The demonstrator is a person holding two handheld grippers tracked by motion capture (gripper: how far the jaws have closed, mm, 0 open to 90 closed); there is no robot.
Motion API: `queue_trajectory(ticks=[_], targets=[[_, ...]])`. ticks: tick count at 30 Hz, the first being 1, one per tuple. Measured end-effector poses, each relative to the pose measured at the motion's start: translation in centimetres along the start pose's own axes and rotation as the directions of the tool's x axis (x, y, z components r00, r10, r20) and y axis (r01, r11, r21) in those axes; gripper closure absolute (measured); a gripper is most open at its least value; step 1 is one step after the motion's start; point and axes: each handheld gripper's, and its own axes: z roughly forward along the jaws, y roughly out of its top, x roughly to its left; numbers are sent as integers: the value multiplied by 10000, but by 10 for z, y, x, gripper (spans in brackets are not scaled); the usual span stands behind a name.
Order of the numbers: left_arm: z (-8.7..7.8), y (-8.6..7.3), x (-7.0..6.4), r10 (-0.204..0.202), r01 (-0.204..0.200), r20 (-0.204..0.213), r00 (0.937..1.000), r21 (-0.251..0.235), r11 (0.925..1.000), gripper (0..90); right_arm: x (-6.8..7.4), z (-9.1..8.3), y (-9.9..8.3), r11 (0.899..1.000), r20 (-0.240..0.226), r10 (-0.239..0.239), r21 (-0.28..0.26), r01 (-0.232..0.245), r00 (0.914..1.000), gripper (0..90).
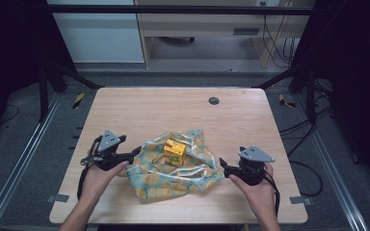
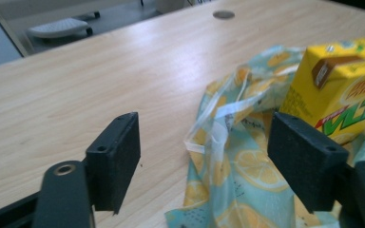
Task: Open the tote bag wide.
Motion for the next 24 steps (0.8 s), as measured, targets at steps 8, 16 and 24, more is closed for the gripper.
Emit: queue_trajectory(ticks=[8,16,24], targets=[[-38,-11,28,-456,454,-677,9967,-49,9990,159,-22,-7,2,9993,660,280,-256,-264,9974,80],[-48,-37,48,-1034,1072,-1167,9878,270,9939,85,-43,-5,-19,9966,1171,794,142,-816,9899,57],[-41,-68,61,-1007,1150,-1284,9866,1090,9874,66,-47,9,-44,9852,1267,793,1415,-972,9888,112]])
